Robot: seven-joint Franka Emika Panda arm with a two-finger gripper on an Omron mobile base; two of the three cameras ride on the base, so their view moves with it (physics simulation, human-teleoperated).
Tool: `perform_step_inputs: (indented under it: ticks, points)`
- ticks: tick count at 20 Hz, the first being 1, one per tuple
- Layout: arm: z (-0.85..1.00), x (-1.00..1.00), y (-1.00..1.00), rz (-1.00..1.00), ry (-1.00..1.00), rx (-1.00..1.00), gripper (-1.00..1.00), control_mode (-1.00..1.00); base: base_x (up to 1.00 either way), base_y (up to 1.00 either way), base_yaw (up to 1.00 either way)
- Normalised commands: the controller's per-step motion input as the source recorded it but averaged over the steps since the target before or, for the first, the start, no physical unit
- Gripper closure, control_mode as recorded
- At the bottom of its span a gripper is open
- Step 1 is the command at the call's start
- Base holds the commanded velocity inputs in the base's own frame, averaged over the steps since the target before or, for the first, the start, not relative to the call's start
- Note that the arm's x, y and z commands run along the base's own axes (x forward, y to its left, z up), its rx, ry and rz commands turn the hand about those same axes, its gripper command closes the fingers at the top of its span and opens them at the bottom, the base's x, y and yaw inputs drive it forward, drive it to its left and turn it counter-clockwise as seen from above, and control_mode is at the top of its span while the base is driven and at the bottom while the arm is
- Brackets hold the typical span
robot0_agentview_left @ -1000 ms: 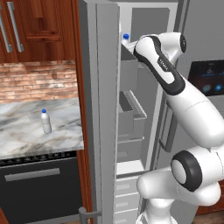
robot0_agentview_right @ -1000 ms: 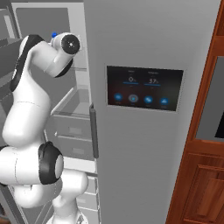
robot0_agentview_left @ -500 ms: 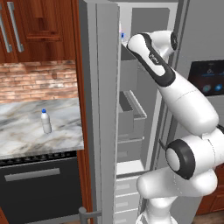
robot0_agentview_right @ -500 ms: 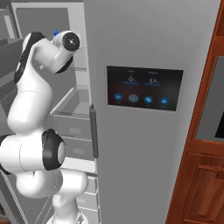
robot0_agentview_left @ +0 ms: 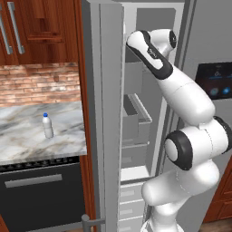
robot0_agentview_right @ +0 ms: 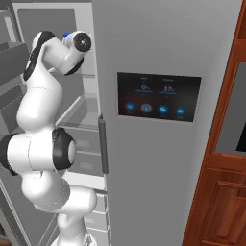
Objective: Take the bottled waters from the counter and place them in the freezer to freeze. Close the freezer door after placing the bottles.
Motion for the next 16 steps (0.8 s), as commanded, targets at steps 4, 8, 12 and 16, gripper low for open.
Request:
perform_step_inputs:
  ticks: [4,8,12,16]
  points:
    - [-0.06,0.33,0.20,0.00,-0.01,-0.08,1.00,-1.00,0.00,0.00,0.00]
    - [-0.10,0.17,0.21,0.00,-0.04,-0.08,1.00,-1.00,0.00,0.00,0.00]
    - [0.00,0.22,0.11,0.00,-0.02,0.00,1.00,-1.00,0.00,0.00,0.00]
    - [-0.14,0.22,0.12,0.00,0.00,0.00,1.00,-1.00,0.00,0.00,0.00]
